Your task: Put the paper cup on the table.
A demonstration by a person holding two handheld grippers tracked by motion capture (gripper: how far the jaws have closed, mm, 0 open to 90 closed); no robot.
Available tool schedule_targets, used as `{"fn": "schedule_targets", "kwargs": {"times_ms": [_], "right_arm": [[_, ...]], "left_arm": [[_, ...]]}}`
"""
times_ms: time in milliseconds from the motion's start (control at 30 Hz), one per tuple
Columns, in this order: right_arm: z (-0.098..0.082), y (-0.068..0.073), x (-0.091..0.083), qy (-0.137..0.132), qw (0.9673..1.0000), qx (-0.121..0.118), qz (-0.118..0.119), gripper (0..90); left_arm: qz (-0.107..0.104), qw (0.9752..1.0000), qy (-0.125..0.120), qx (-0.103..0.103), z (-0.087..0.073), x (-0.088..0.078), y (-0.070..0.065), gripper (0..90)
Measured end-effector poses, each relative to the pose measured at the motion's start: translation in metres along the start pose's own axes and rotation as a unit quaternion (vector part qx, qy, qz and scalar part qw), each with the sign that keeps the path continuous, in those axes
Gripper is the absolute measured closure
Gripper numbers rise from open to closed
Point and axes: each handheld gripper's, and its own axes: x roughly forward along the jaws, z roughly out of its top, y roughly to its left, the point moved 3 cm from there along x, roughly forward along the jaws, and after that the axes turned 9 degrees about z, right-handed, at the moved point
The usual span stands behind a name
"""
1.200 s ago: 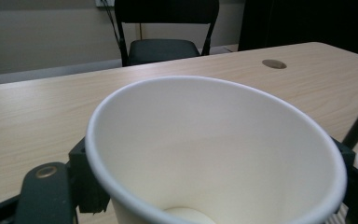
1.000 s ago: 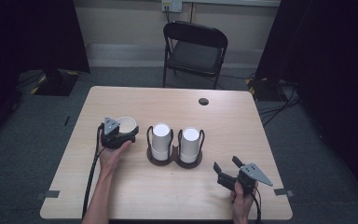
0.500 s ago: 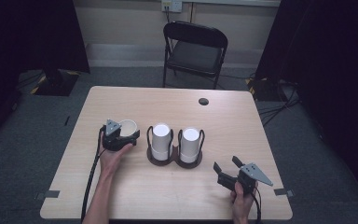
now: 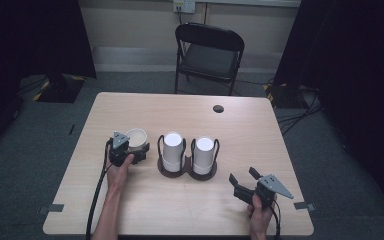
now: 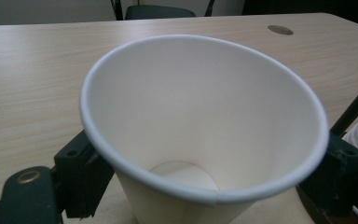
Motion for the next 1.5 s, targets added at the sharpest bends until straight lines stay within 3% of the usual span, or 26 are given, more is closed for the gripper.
{"fn": "schedule_targets", "kwargs": {"times_ms": [133, 300, 400, 533, 667, 900, 1067, 1233, 1433, 1500], "right_arm": [[0.0, 0.0, 0.0, 0.001, 1.0, -0.001, 0.001, 14.3], [0.0, 0.0, 0.0, 0.0, 1.0, 0.0, 0.001, 14.3], [0.0, 0.0, 0.0, 0.0, 1.0, -0.003, 0.0, 14.2], [0.0, 0.0, 0.0, 0.001, 1.0, -0.002, 0.0, 14.3], [0.0, 0.0, 0.0, 0.0, 1.0, -0.001, 0.0, 14.3], [0.0, 0.001, 0.0, 0.0, 1.0, -0.004, -0.001, 14.3], [0.0, 0.0, 0.0, -0.001, 1.0, -0.005, -0.002, 14.3], [0.0, 0.001, 0.0, -0.002, 1.0, -0.005, -0.003, 14.3], [0.0, 0.001, 0.0, -0.001, 1.0, -0.007, -0.005, 14.3], [0.0, 0.002, 0.0, 0.0, 0.9999, -0.01, -0.006, 14.3]], "left_arm": [[0.015, 0.9998, 0.016, -0.002, -0.005, -0.004, 0.003, 15.5], [0.02, 0.9998, -0.001, -0.01, -0.008, -0.019, 0.003, 15.4], [0.024, 0.9997, -0.001, 0.0, -0.014, -0.027, 0.002, 15.4], [0.025, 0.9996, -0.007, -0.006, -0.019, -0.04, -0.001, 15.5], [0.023, 0.9997, -0.012, 0.001, -0.022, -0.053, -0.009, 15.6], [0.016, 0.9996, -0.024, -0.004, -0.028, -0.074, -0.029, 15.5], [-0.011, 0.9989, -0.045, -0.009, -0.03, -0.093, -0.046, 15.4], [-0.015, 0.9979, -0.062, 0.007, -0.035, -0.111, -0.058, 15.4], [-0.014, 0.9971, -0.072, 0.02, -0.047, -0.115, -0.069, 15.3], [-0.021, 0.9957, -0.087, 0.024, -0.05, -0.116, -0.071, 15.3]]}}
